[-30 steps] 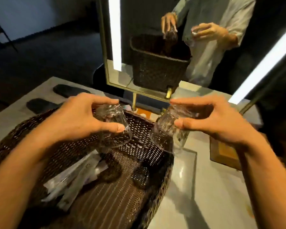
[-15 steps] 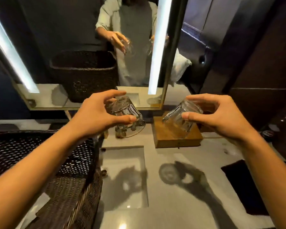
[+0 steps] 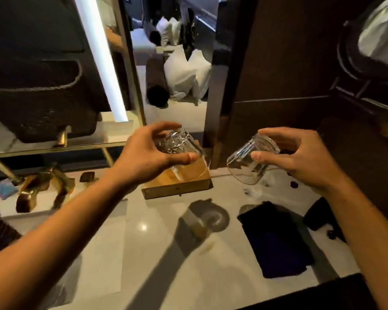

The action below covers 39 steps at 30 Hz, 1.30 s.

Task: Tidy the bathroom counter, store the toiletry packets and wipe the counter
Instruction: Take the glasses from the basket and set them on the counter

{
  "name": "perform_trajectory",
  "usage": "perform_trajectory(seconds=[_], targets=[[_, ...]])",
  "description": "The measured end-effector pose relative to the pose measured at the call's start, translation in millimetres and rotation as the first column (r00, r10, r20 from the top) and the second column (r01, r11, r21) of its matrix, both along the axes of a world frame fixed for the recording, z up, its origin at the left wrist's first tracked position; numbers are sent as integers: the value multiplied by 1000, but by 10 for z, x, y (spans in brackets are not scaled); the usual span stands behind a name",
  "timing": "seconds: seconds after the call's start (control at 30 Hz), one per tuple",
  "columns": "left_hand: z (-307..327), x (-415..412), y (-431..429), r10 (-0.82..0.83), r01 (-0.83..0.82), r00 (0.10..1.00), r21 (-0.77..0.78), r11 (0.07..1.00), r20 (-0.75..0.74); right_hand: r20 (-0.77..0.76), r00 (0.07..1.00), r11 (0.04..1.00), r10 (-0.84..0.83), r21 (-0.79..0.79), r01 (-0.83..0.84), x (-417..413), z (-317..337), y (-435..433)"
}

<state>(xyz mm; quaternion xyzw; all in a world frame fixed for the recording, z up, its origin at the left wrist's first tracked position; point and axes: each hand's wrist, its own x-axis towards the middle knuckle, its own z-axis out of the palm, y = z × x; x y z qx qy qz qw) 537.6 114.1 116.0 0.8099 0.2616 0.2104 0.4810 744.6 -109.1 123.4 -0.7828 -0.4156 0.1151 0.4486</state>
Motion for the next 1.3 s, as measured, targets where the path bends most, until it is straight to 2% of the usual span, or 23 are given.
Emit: perform_trajectory(seconds=[0.23, 0.5, 0.67, 0.87, 1.1, 1.3], targets=[[-302, 981, -436, 6, -5, 999, 44, 999, -34, -43, 997, 997, -70, -42, 68, 803, -233, -419], [-799, 1764, -760, -86, 80, 991, -59, 995, -107, -3, 994, 984, -109, -140, 107, 1559, -584, -610], [-1157, 2087, -957, -85, 72, 988, -103, 992, -132, -6, 993, 972, -120, -206, 116, 1914, -909, -567], [-1665, 2366, -1052, -72, 69, 979, -20, 997, -193, 45, 995, 951, -85, -296, 94, 2148, -1415, -424], [-2076, 2658, -1014, -59, 73, 963, 43, 996, -262, -4, 997, 923, -73, -378, 66, 2421, -1957, -287], [-2324, 2980, -1032, -65, 86, 953, 56, 995, -297, -55, 987, 905, -149, -411, 113, 2595, -2298, -96]])
